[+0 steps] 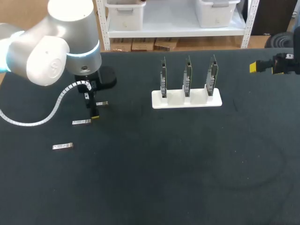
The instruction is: Pick up the optical module with the left hand, and insert it into the network port with the right hand.
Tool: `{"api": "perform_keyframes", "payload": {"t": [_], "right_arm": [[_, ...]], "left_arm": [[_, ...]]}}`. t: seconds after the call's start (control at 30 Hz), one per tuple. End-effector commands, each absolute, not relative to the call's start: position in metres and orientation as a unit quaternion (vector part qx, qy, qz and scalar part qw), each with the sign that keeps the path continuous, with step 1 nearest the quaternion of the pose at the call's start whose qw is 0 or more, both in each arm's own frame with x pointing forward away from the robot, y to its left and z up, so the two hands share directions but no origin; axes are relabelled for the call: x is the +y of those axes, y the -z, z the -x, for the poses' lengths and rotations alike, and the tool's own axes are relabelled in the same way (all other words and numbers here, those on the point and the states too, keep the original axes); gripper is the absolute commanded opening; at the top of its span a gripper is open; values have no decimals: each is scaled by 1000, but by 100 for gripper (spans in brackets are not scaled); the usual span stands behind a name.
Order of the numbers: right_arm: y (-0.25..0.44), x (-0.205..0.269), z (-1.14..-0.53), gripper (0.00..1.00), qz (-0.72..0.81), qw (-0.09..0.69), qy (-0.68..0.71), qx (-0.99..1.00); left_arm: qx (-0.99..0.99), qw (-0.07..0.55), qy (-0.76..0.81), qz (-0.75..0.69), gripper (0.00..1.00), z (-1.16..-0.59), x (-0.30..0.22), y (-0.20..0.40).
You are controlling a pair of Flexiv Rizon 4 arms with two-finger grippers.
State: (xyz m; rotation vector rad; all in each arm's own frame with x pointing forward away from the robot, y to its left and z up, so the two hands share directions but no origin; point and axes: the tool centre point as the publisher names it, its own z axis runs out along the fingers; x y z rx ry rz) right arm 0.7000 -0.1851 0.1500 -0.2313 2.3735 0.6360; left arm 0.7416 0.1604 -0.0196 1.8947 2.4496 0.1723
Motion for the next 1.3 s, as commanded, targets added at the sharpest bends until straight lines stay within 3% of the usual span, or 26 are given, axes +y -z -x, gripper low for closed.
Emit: {"api": "perform_keyframes", "payload": {"t": [0.03, 0.4, 0.43, 0.5, 1.3], "right_arm": [[-150, -185, -700, 100, 88, 330, -243, 908], [-150, -185, -700, 100, 88, 330, -243, 908], [-150, -185, -700, 100, 88, 330, -243, 908], [-150, -185, -700, 100, 88, 330, -243, 908], [-150, -185, -700, 100, 88, 330, -243, 908]], "left_arm": [[788, 13, -55, -613, 100, -743, 159, 29], [790, 12, -48, -612, 100, -740, 157, 31], [790, 15, -49, -611, 96, -740, 156, 31], [789, 23, -44, -612, 0, -740, 155, 30], [792, 32, -50, -608, 0, -740, 154, 24]]}}
